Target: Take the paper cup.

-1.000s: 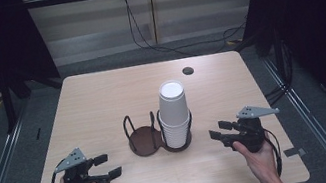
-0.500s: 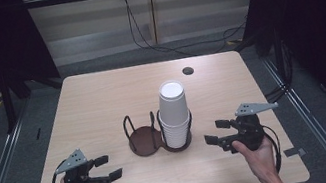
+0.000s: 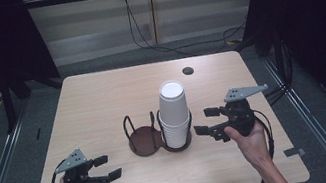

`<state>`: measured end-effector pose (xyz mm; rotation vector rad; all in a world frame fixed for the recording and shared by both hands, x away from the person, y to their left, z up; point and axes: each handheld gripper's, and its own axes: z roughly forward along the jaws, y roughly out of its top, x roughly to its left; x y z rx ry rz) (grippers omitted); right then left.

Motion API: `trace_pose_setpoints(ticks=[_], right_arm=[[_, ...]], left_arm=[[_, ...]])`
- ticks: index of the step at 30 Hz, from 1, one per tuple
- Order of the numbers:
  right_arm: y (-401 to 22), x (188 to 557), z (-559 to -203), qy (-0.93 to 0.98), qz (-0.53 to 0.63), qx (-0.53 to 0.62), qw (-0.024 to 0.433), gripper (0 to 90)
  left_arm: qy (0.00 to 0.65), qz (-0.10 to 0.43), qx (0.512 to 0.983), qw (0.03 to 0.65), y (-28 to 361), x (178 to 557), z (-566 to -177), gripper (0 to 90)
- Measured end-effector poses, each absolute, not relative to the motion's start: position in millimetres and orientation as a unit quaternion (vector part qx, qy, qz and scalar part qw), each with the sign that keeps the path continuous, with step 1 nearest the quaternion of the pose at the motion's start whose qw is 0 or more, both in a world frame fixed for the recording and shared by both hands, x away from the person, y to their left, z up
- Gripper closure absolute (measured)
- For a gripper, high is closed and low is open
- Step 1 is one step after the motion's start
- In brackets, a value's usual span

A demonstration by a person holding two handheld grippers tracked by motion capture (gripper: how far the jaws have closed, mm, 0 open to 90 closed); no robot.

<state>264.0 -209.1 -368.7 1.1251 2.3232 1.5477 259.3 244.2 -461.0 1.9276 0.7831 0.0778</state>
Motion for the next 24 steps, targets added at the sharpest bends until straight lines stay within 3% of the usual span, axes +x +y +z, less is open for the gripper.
trace_pose_setpoints(ticks=[24], right_arm=[[-187.4,306.6,-335.0,0.788,0.498,0.357,0.058,18.4]], left_arm=[[0.326,0.023,0.804,0.497,242.8,261.0,-462.7,23.2]])
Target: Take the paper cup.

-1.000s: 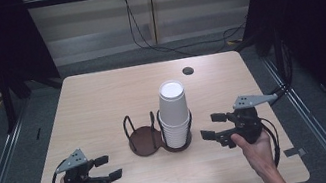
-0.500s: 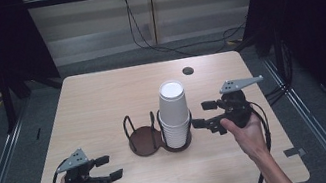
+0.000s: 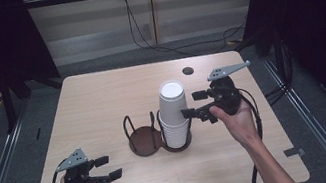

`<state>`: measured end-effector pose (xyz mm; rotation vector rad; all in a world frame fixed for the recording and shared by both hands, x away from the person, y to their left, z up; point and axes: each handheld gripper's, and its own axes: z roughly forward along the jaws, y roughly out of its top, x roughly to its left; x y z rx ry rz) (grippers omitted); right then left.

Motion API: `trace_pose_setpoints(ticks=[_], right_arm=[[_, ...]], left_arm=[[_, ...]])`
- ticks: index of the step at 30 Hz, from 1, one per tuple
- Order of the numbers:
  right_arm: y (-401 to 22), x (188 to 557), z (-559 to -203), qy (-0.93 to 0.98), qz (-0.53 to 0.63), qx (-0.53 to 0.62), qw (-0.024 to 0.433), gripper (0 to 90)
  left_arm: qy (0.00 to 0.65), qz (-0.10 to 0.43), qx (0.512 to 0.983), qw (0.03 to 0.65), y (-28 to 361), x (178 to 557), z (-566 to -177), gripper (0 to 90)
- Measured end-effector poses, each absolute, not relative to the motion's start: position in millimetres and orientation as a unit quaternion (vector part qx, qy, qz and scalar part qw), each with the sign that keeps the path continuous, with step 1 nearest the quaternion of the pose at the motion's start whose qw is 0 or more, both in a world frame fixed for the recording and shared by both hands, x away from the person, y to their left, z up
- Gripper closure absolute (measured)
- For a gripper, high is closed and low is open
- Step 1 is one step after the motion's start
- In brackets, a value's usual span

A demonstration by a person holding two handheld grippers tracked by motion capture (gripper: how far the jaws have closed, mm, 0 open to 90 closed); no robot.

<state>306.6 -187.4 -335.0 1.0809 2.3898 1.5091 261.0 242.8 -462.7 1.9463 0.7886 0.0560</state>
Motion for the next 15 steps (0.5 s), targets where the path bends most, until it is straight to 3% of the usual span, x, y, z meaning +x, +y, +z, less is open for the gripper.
trace_pose_setpoints(ticks=[3,15], right_arm=[[-184.5,309.9,-332.0,0.788,0.501,0.352,0.065,21.9],[-166.8,329.4,-317.3,0.804,0.482,0.342,0.066,18.2]], left_arm=[[0.323,0.022,0.806,0.495,242.4,260.5,-462.9,23.2],[0.32,0.022,0.808,0.495,242.5,259.0,-462.2,22.1]])
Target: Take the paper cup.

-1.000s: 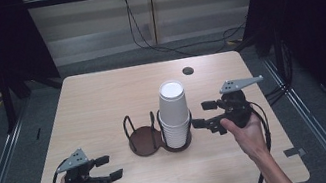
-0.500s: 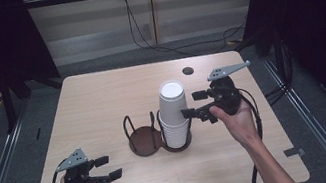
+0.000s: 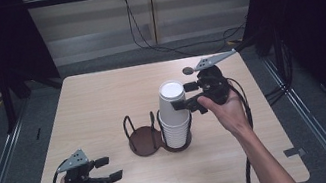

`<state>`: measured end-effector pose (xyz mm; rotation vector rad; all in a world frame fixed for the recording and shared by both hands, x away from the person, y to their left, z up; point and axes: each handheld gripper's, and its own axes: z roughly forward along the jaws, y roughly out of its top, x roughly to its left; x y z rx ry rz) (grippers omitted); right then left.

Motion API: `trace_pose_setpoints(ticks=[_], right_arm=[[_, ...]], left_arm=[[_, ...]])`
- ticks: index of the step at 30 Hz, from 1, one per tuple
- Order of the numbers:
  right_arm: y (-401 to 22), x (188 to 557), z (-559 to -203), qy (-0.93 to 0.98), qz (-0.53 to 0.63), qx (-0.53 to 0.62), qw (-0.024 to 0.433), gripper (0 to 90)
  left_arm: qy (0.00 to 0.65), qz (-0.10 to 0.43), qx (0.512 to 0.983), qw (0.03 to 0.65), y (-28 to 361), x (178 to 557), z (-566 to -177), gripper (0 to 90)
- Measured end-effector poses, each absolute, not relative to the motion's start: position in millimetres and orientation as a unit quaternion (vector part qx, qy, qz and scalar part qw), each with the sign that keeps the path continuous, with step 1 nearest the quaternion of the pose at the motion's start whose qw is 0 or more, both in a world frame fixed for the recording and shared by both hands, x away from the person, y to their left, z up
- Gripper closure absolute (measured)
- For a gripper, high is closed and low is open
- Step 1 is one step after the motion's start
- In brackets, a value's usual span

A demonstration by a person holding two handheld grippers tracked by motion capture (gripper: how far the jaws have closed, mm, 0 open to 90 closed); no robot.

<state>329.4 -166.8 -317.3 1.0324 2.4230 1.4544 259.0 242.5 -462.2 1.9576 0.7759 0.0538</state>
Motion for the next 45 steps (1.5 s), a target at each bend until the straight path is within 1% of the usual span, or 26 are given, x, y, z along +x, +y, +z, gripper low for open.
trace_pose_setpoints(ticks=[3,7,8,11,15,23,29,45], right_arm=[[-162.8,331.2,-314.7,0.808,0.476,0.34,0.068,18.3],[-153.4,335.1,-312.4,0.817,0.466,0.329,0.077,20.7],[-148.3,337.1,-312.6,0.822,0.459,0.327,0.084,20.2],[-144.4,340.1,-313.6,0.822,0.458,0.326,0.087,20.1],[-142.7,343.7,-315.7,0.823,0.46,0.325,0.079,19.6],[-140.6,347.1,-317.3,0.823,0.46,0.323,0.078,19.1],[-137.0,348.7,-316.5,0.83,0.451,0.318,0.078,20.4],[-130.3,345.9,-307.8,0.846,0.415,0.321,0.101,23.6]], left_arm=[[0.319,0.022,0.808,0.495,243.4,259.3,-462.1,21.9],[0.321,0.02,0.807,0.496,243.2,258.7,-462.0,21.2],[0.321,0.02,0.806,0.497,243.3,258.6,-462.1,21.0],[0.322,0.016,0.808,0.494,242.9,259.4,-462.9,19.9],[0.322,0.014,0.808,0.494,242.0,259.1,-463.2,19.9],[0.323,0.008,0.807,0.494,242.2,258.9,-463.9,19.9],[0.322,0.007,0.808,0.493,242.1,258.8,-463.9,19.8],[0.32,0.005,0.81,0.491,241.8,258.5,-463.9,19.9]])
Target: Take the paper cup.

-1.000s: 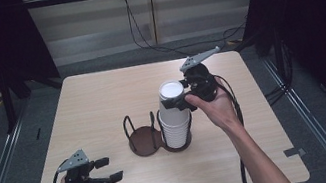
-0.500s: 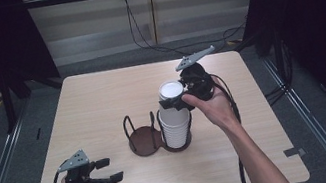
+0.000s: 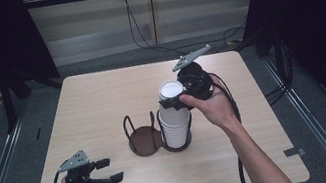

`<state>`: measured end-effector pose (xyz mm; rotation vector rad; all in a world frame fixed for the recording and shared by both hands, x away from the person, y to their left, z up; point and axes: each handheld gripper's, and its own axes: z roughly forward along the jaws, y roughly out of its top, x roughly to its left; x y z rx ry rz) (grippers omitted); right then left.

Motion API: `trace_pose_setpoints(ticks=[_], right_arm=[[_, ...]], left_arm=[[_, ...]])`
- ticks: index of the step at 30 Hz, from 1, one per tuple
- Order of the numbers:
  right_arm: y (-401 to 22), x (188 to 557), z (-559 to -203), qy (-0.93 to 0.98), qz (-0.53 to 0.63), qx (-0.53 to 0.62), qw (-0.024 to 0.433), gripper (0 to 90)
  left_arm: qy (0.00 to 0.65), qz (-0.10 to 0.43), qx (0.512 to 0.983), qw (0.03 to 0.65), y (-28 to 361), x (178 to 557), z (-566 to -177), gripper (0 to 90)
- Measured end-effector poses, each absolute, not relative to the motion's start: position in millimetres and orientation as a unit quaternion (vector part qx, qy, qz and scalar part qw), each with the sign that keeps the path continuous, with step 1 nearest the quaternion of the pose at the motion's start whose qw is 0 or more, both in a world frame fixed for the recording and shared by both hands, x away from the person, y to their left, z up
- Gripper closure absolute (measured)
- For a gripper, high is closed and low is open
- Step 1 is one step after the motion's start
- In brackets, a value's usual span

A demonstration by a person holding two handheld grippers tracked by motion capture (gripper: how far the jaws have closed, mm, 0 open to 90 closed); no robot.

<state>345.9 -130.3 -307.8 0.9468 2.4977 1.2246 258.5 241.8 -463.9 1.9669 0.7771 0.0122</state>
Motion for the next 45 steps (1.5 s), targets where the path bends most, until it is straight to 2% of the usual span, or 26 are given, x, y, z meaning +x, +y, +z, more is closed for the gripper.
trace_pose_setpoints(ticks=[45], right_arm=[[-148.5,333.5,-272.7,0.809,0.484,0.315,0.108,24.4]], left_arm=[[0.31,-0.008,0.815,0.49,239.7,258.6,-465.2,16.4]])
